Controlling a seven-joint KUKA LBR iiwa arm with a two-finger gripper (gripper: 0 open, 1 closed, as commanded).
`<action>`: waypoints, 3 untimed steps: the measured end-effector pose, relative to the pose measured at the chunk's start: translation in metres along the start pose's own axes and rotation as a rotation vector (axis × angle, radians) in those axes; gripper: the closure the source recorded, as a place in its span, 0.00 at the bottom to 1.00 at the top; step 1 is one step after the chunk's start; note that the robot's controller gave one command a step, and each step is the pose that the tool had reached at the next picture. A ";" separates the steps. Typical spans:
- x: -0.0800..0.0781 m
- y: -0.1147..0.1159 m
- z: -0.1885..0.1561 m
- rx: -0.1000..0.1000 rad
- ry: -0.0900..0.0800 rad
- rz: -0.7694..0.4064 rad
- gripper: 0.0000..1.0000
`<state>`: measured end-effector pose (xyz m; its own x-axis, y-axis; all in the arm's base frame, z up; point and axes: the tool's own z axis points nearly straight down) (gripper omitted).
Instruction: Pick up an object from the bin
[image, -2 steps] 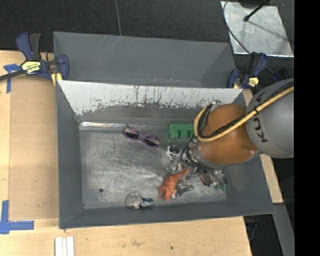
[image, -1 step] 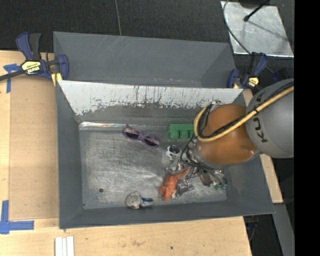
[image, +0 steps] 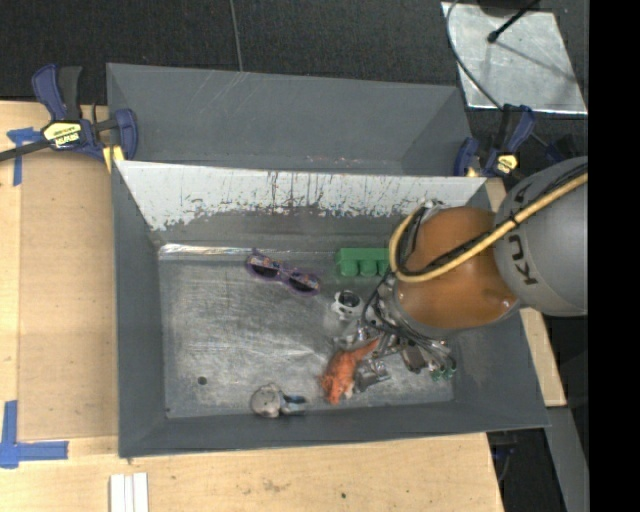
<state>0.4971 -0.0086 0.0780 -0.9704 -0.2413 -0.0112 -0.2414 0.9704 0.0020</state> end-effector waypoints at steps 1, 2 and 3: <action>0.004 0.000 -0.016 -0.001 0.016 0.001 1.00; 0.003 -0.001 -0.040 0.000 0.016 0.002 1.00; 0.002 -0.001 -0.061 0.001 0.013 0.002 1.00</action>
Offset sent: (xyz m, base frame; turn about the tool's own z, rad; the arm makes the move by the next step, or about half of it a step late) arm -0.0002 -0.0001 0.0182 0.0000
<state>0.4946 -0.0105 0.1393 -0.9709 -0.2395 0.0018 -0.2395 0.9709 0.0006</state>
